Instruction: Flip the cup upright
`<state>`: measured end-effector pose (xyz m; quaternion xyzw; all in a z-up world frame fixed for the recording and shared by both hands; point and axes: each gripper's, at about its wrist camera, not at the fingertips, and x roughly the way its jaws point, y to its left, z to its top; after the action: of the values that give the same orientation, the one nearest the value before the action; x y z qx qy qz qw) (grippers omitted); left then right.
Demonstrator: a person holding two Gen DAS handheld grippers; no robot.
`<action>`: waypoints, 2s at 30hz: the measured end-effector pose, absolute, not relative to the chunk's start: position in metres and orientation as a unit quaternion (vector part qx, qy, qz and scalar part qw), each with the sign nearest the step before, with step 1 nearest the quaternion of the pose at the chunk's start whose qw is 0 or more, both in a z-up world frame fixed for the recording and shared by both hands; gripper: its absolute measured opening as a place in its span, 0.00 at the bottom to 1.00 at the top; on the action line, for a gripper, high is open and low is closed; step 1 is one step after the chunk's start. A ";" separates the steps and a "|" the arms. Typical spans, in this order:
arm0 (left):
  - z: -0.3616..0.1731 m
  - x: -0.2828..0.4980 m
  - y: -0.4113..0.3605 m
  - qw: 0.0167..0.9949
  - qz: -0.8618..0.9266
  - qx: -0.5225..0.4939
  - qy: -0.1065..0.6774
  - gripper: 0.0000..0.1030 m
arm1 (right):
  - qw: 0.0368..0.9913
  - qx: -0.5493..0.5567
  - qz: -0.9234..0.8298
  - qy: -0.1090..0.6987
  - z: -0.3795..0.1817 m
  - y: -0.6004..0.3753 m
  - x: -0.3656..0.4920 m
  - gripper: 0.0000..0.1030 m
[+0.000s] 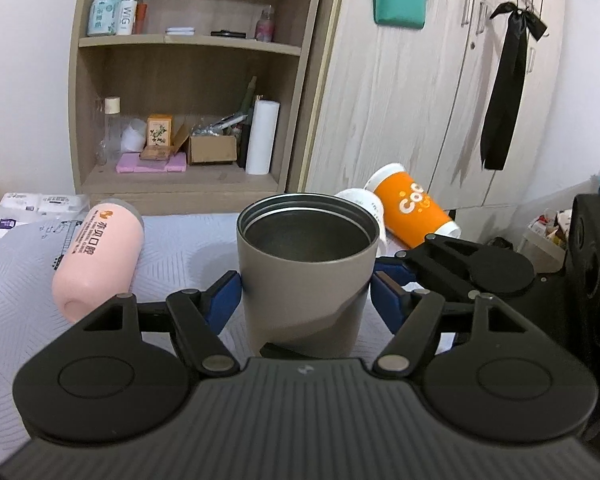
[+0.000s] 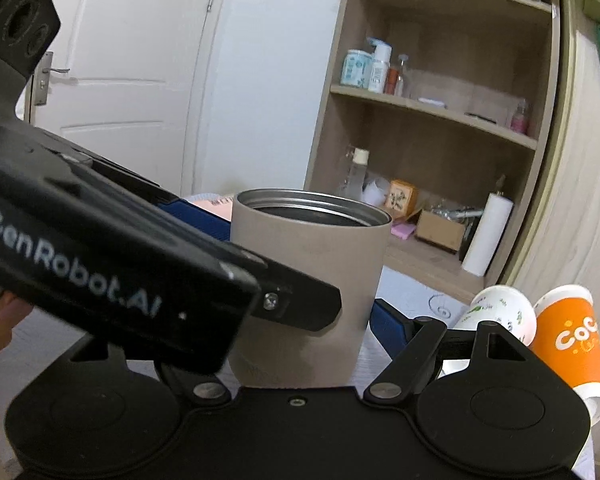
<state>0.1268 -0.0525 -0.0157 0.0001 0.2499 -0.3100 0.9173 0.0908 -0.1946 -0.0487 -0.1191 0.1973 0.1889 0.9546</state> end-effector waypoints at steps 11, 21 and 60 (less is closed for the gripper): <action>-0.021 0.124 -0.062 0.915 -0.315 0.011 0.250 0.68 | 0.952 -0.103 0.188 0.217 -0.055 -0.202 0.093 0.80; -0.029 0.115 -0.057 0.921 -0.300 -0.015 0.247 0.70 | 0.957 -0.095 0.172 0.215 -0.053 -0.199 0.086 0.80; 0.032 -0.005 0.011 0.976 -0.104 0.003 0.193 0.94 | 0.990 -0.043 -0.008 0.133 0.016 -0.206 -0.067 0.94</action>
<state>-0.0050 0.0113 0.0324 0.0031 0.1933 -0.1036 0.9756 -0.0666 -0.2060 0.0160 -0.0434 0.1333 -0.0080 0.9901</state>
